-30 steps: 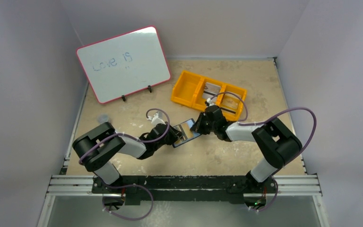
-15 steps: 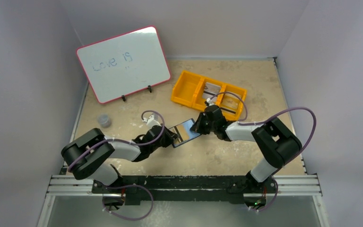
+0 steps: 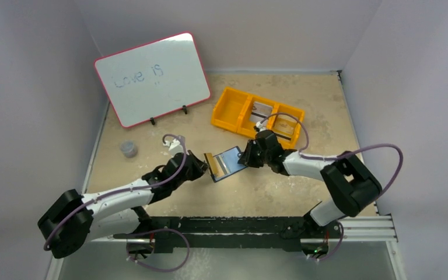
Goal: Take the credit cards out of the card holder
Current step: Remove the credit card from the card holder.
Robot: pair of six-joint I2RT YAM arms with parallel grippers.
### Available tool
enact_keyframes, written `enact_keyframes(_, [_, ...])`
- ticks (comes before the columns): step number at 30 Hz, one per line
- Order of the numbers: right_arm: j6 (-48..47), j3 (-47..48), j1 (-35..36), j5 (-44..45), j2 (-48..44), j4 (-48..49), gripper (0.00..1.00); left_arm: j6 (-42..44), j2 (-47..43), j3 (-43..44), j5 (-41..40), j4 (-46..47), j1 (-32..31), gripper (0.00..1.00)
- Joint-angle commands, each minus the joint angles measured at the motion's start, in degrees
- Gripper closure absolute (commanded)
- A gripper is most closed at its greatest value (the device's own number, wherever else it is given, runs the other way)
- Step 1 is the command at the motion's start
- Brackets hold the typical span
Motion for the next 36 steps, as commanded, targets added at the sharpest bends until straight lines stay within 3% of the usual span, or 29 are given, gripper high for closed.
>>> enact_keyframes(1, [-5.15,-0.50,-0.27,-5.02,-9.65,-5.42,0.72,5.43,-4.98,3.22,-1.42,-1.99,0.35,1.00])
enact_keyframes(9, [-12.22,4.75,-0.67,-2.67,-19.31,-1.69,0.47,10.70,-9.40,6.69,-0.13,1.06,0.79,1.00])
enact_keyframes(11, [-13.70,5.07,-1.76,-2.81,-20.69,-0.25,0.33,12.16,-10.45,7.61,0.73,1.24,1.56,1.00])
enact_keyframes(14, [-11.72,5.06,-9.40,-18.07,-20.91,2.80,0.27,14.13,-12.24,8.06,2.70,3.46,2.51,1.00])
enact_keyframes(17, [-9.23,3.36,-15.05,-34.49,-19.20,12.05,0.24,14.91,-13.60,7.67,4.18,6.28,3.04,1.00])
enact_keyframes(22, [-5.93,4.30,-15.15,-47.52,-14.66,22.24,0.22,15.16,-12.61,7.47,8.81,11.71,3.34,1.00])
enact_keyframes(24, [-2.35,3.69,-15.14,-50.23,-13.60,28.17,0.20,14.20,-11.49,6.84,10.65,15.00,3.38,1.00])
enact_keyframes(29, [-0.51,4.10,-15.09,-52.13,-10.88,30.28,0.22,11.54,-7.75,6.28,15.67,24.29,3.34,1.00])
enact_keyframes(36, [4.41,4.07,-15.04,-54.95,-8.79,37.71,0.30,10.22,-5.04,6.81,18.45,28.50,3.34,1.00])
